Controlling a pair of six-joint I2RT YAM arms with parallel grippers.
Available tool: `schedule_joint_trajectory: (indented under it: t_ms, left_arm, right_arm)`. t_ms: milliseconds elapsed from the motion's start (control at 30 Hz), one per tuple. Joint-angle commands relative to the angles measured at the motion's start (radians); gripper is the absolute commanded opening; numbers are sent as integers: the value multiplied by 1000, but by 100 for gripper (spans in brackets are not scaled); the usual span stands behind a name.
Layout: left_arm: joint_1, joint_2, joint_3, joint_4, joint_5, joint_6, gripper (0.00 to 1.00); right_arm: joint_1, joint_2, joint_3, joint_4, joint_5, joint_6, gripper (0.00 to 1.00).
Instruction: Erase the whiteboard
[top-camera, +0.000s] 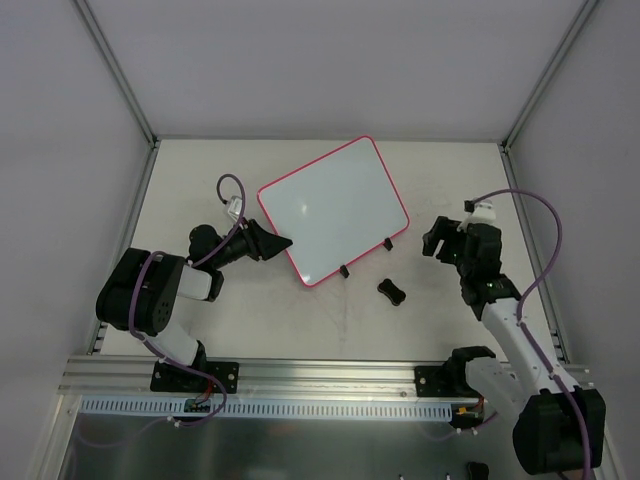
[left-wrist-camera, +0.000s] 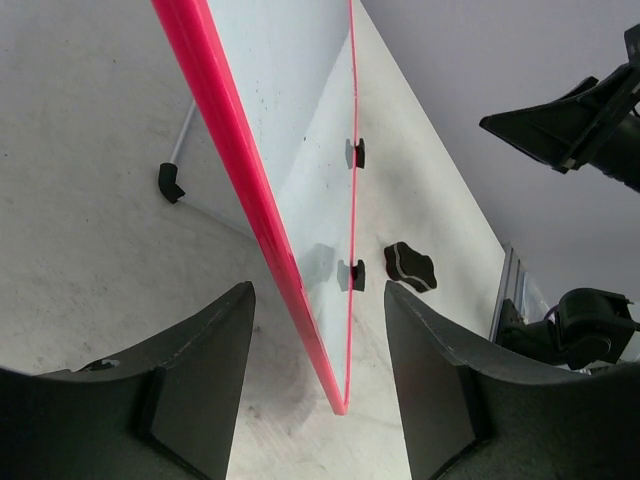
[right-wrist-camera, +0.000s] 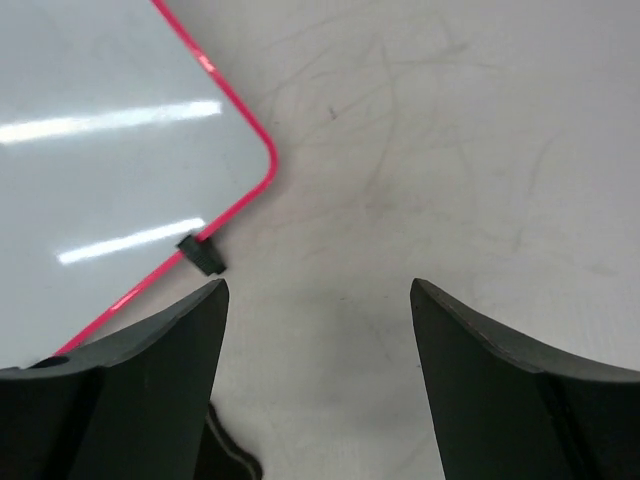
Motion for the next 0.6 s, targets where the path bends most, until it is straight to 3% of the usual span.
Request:
schedule_joint_trajectory:
  t_ms: [0,100,333,467,567]
  left_arm:
    - [-9,-16,10,385,13,27,57]
    - [-8,-7,10,385,11,27,60]
    - [-9,-1,15,385,0,18,63]
    - [-9,-4,7,385,-10,18,68]
    - [-8,-25,-13,385,-38,27,78]
  right_arm:
    - [-3,-36,-100,250,238,-116,77]
    - [-3,-62,-145,292,281,-205,79]
    - [-45,-24,-215,382,378,-193,86]
    - [-65,68,-304,655,369,-205,85]
    - [-67,168,-359,870,341,-242,84]
